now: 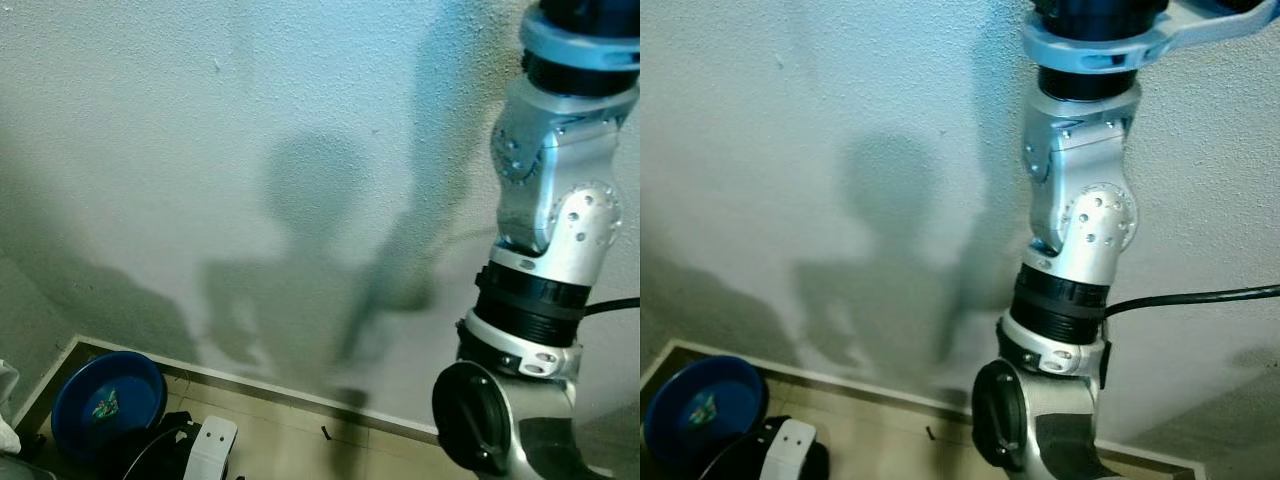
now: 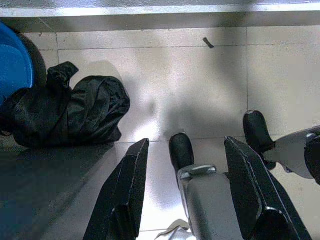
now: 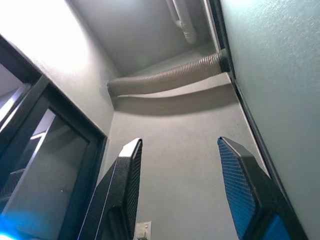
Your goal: Clothes washing
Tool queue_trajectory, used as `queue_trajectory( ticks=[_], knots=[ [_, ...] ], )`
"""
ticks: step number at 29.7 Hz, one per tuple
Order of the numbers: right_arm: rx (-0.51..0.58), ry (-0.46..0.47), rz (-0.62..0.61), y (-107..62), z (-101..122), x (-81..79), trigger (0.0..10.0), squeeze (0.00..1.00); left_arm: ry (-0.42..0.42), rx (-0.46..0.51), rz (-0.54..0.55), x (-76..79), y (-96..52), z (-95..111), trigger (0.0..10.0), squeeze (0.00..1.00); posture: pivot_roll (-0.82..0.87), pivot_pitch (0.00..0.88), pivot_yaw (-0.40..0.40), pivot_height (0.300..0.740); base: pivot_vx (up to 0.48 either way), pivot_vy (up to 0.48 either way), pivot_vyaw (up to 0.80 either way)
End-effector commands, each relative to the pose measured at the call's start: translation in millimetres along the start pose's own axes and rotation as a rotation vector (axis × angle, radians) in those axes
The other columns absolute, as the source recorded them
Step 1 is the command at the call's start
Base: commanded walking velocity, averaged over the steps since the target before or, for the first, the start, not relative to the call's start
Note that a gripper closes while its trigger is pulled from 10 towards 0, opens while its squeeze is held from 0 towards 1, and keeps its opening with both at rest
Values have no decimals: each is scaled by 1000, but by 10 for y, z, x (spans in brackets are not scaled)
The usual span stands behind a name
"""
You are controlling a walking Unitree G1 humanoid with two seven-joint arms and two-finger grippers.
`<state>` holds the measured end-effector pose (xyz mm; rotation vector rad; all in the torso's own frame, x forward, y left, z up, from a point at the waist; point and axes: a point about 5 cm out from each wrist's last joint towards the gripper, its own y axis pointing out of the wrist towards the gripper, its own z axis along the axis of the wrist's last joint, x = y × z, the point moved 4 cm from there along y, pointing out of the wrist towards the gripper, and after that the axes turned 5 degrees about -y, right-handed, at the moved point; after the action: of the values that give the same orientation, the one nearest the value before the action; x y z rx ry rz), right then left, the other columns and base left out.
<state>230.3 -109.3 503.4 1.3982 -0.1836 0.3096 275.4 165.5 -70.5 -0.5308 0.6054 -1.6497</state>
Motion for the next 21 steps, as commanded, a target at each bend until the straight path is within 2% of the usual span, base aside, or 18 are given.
queue_trajectory(
  ticks=[1, 7, 9, 12, 15, 21],
  knots=[
    [19, 20, 16, -6, 36, -39, 10000, 0, -11, -45, 5, -5, -43, -183, 10000, 0, 14, 216, 5, 740, 0, 0, 0],
    [16, 14, 18, -33, 41, -123, 10000, 0, -8, -43, 6, -4, -45, -184, 10000, 0, 15, 210, 12, 740, 0, 0, 0],
    [40, 23, 48, -33, 140, -215, 10000, 0, -3, -42, 3, 5, -42, -179, 10000, 0, 15, 203, 17, 740, 0, 0, 0],
    [40, 23, 48, -33, 140, -215, 10000, 0, -3, -42, 3, 5, -42, -179, 10000, 0, 15, 203, 17, 740, 0, 0, 0],
    [26, 20, 78, -24, 178, -315, 10000, 0, -2, -43, 0, 20, -39, -179, 10000, 0, 6, 200, 16, 740, 0, 0, 0],
    [9, -5, 58, -121, 283, -334, 10000, 0, -10, -40, -10, 51, -27, -159, 10000, 0, -14, 197, 15, 740, 0, 0, 0]
  ],
)
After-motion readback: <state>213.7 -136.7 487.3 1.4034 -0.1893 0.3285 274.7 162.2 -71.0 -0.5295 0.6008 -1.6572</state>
